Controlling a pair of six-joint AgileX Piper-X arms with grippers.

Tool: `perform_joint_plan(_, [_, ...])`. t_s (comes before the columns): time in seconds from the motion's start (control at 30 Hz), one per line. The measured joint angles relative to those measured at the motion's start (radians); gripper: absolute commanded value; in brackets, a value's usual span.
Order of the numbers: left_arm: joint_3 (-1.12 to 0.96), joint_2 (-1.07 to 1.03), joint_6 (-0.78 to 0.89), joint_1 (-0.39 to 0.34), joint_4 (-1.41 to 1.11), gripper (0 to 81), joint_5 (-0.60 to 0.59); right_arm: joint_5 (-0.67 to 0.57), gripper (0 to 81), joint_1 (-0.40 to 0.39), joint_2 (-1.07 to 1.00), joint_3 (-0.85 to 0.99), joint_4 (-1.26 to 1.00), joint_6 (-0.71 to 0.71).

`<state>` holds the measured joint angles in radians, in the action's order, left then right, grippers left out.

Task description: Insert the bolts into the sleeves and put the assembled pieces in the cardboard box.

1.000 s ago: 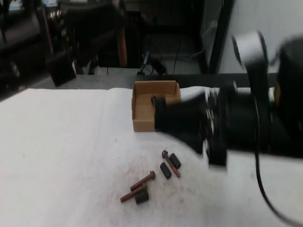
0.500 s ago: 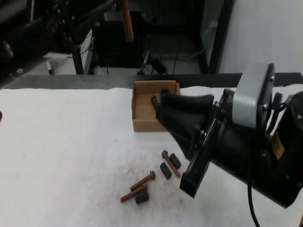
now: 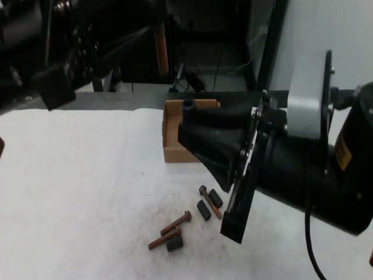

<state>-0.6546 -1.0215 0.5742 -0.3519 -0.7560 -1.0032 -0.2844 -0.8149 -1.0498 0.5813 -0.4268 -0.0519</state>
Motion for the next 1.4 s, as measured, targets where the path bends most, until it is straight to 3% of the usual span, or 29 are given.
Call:
perform_joint_plan(0.47, [0.000,0.000,-0.058,-0.066,0.039,0.2,0.030,-0.058,0.8,0.000,0.000,0.022,0.099,0.000])
perform_joint_plan(1.4, [0.008,0.000,-0.058,-0.067,0.100,0.2,0.037,-0.057,0.8,0.000,0.000,0.030,0.041,0.000])
